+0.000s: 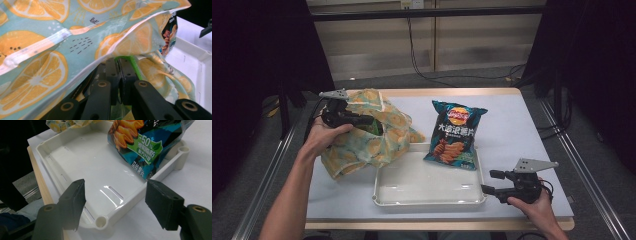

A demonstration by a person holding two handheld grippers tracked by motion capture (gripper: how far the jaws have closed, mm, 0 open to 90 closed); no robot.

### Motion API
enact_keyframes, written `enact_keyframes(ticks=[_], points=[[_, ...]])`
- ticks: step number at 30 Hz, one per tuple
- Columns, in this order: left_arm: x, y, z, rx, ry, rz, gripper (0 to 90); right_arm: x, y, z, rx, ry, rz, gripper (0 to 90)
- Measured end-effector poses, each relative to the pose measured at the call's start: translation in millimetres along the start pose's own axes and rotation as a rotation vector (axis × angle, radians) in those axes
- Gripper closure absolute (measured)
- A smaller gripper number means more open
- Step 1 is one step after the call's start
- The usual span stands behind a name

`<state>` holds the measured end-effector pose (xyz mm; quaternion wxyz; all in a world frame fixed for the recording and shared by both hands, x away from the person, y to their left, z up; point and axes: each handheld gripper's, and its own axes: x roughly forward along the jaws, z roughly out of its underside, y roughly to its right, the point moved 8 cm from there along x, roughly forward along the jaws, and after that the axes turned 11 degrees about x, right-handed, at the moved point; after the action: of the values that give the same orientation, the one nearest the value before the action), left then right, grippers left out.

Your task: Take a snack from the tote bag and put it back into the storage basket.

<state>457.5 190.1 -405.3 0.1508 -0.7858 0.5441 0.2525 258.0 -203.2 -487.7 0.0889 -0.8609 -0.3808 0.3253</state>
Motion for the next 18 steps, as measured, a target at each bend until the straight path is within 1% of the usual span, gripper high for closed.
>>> enact_keyframes(ticks=[1, 2, 3, 5, 6, 8, 10, 11, 12, 16, 17, 18], points=[[-1.4, 1.1, 1.4, 0.001, -0.008, 0.002, 87.8, -0.2, -0.3, -0.1, -0.001, 0.001, 0.0, 32.5], [-1.9, 2.9, 1.7, 0.008, -0.006, 0.004, 87.9, -0.5, -0.5, -0.4, -0.002, 0.002, 0.0, 32.5], [-2.8, 5.0, 0.9, 0.018, 0.0, -0.007, 88.0, -0.6, -0.8, -0.8, 0.001, 0.003, -0.001, 32.6], [-5.0, 9.0, -1.0, 0.022, 0.008, 0.01, 88.1, -0.2, -0.6, -1.6, -0.003, 0.005, 0.001, 33.6], [-7.3, 10.1, -2.7, 0.019, 0.02, 0.019, 88.2, 0.5, -1.0, -2.6, 0.001, 0.01, 0.0, 33.9], [-11.9, 9.3, -4.9, 0.019, 0.035, 0.018, 88.4, 1.2, -1.7, -3.8, -0.002, 0.007, 0.001, 34.2], [-18.0, 8.5, -7.2, 0.008, 0.066, 0.022, 88.5, 2.1, -4.1, -6.0, -0.004, 0.012, 0.0, 34.8], [-21.4, 8.1, -8.0, 0.008, 0.076, 0.017, 88.6, 2.1, -4.5, -6.6, -0.01, 0.011, -0.002, 34.8], [-25.2, 8.4, -9.2, 0.006, 0.094, 0.021, 88.6, 2.3, -5.3, -7.6, -0.01, 0.014, -0.005, 34.8], [-36.2, 4.6, -10.7, 0.0, 0.127, -0.013, 88.8, 2.6, -6.1, -11.3, -0.007, 0.023, -0.004, 34.8], [-38.4, 3.7, -11.9, -0.01, 0.149, -0.018, 89.0, 3.1, -6.4, -12.0, -0.01, 0.025, -0.006, 34.8], [-40.5, 2.7, -12.8, -0.021, 0.16, -0.025, 89.0, 3.5, -6.5, -12.0, -0.013, 0.022, -0.005, 34.8]])
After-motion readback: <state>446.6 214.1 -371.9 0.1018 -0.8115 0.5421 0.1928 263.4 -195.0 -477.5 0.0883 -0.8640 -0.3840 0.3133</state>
